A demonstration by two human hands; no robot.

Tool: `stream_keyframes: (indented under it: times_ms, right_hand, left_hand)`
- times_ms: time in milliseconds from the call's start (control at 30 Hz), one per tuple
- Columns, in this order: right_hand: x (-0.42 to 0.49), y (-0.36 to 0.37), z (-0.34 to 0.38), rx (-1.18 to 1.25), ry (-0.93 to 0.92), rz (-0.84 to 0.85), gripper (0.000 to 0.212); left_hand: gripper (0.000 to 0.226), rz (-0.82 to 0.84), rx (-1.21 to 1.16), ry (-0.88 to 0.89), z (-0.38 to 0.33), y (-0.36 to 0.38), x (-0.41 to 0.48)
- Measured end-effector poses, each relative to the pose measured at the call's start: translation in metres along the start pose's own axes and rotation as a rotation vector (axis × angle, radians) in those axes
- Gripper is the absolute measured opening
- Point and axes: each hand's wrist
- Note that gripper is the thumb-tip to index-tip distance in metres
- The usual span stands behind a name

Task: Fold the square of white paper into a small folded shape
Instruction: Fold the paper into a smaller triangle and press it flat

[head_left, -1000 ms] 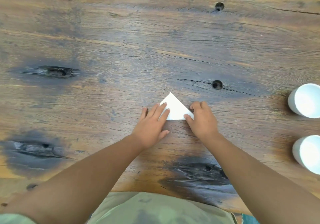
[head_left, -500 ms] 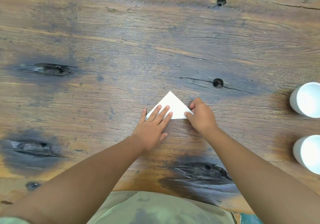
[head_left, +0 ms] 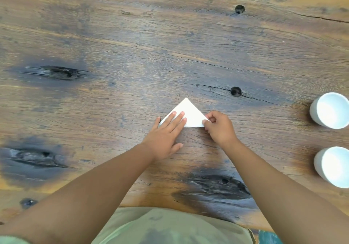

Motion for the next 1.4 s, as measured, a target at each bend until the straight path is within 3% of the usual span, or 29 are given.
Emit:
stream_keyframes:
  times_ms: [200, 300, 400, 633, 800, 1000, 1133, 1400]
  right_hand:
    - [-0.020, 0.012, 0.018, 0.025, -0.169, 0.033, 0.018]
    - [-0.027, 0.024, 0.025, -0.023, -0.243, 0.102, 0.032]
    - [-0.030, 0.037, 0.030, -0.169, -0.327, 0.187, 0.046]
    - [-0.026, 0.060, 0.031, -0.607, -0.561, 0.274, 0.047]
    - [-0.029, 0.070, 0.025, -0.839, -0.587, 0.313, 0.055]
    - [-0.030, 0.074, 0.024, -0.839, -0.564, 0.310, 0.057]
    - [-0.036, 0.073, 0.028, -0.784, -0.606, 0.279, 0.051]
    - [-0.058, 0.088, 0.017, -0.728, -0.669, 0.298, 0.062]
  left_hand:
    - [0.085, -0.038, -0.036, -0.081, 0.018, 0.017, -0.028]
    - [0.084, -0.050, -0.061, -0.135, 0.026, 0.027, -0.041]
    - [0.083, -0.053, -0.067, -0.169, 0.034, 0.037, -0.053]
    - [0.076, -0.053, 0.073, -0.162, 0.039, 0.047, -0.064]
    - [0.076, -0.083, 0.067, -0.158, 0.038, 0.045, -0.066]
    - [0.065, -0.093, -0.025, -0.137, 0.044, 0.032, -0.069]
    - [0.056, -0.196, -0.097, -0.158, 0.058, 0.004, -0.059]
    - [0.062, -0.125, 0.050, -0.041, 0.070, -0.047, 0.010]
Point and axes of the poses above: each hand's wrist, its own x-axis towards the middle knuckle, its own y-axis out of the palm, z = x × y, and after that the axes turned 6 degrees about -y, right-handed
